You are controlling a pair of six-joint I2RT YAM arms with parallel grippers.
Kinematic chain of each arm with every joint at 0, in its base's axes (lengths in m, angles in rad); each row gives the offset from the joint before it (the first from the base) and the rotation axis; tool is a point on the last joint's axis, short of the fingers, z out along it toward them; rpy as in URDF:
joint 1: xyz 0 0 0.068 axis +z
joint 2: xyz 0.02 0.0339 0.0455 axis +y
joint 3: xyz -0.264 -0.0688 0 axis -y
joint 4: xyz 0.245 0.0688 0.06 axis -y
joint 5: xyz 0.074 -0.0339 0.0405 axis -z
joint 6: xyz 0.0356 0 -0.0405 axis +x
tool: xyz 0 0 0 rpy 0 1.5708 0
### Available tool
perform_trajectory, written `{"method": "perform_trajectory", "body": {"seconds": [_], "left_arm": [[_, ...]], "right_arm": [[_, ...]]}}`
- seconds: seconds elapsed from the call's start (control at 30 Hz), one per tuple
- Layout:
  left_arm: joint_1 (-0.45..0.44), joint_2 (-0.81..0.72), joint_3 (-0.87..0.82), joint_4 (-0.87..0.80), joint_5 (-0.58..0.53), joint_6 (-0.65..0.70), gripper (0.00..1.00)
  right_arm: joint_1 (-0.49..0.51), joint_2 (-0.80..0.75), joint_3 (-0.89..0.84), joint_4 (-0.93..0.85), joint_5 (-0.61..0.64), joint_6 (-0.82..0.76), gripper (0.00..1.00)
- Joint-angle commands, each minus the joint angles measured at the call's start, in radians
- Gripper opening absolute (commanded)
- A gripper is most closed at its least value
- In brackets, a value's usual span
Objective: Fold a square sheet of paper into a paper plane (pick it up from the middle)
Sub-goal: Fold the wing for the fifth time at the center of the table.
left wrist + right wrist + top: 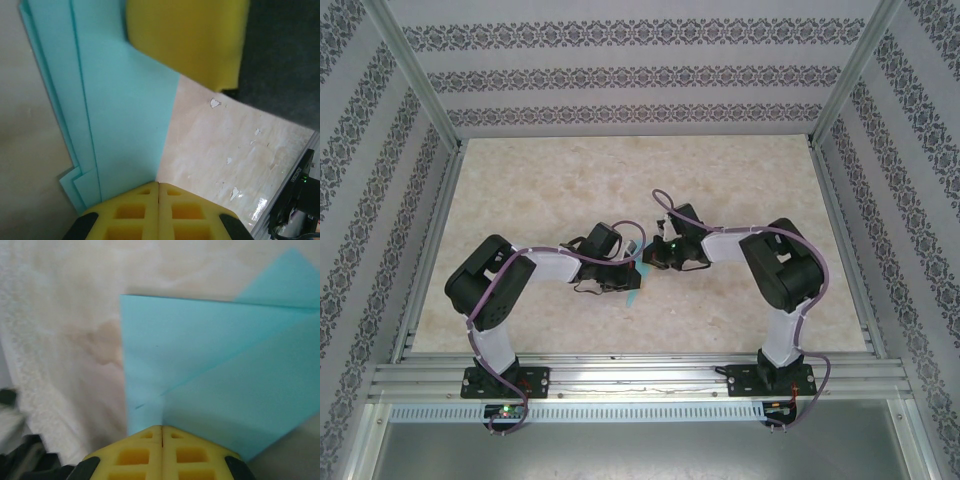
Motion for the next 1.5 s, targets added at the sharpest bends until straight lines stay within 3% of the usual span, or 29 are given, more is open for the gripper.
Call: {"method": "perform_trajectory", "body": {"seconds": [0.0, 0.2, 0.3, 0.57, 0.87, 0.97, 1.47], "left_arm": [[0.004, 0.026, -0.033, -0.149, -0.081, 0.023, 0.0], [0.003, 0.015, -0.056, -0.131, -0.069, 0.018, 0.0], [0.003, 0.008, -0.064, -0.116, -0.069, 0.008, 0.0], [0.003, 0.004, -0.057, -0.083, -0.061, -0.004, 0.0], [0.003, 0.002, -0.04, -0.088, -0.05, -0.006, 0.0], [0.003, -0.006, -0.037, -0.094, -0.039, -0.005, 0.0], [-0.014, -0.131, -0.145, -0.224, 0.118, 0.019, 0.01]], "right_arm": [[-0.058, 0.049, 0.0, -0.002, 0.038, -0.011, 0.03], [-0.167, 0.083, 0.094, -0.049, 0.023, -0.026, 0.04], [-0.176, 0.052, 0.131, -0.092, 0.02, -0.056, 0.04], [-0.088, -0.133, 0.028, -0.056, 0.04, -0.085, 0.08], [0.012, -0.059, -0.017, -0.035, -0.005, -0.042, 0.05], [0.003, -0.013, -0.005, -0.069, 0.018, -0.032, 0.0], [-0.057, 0.049, -0.048, -0.049, 0.063, -0.003, 0.0]]}}
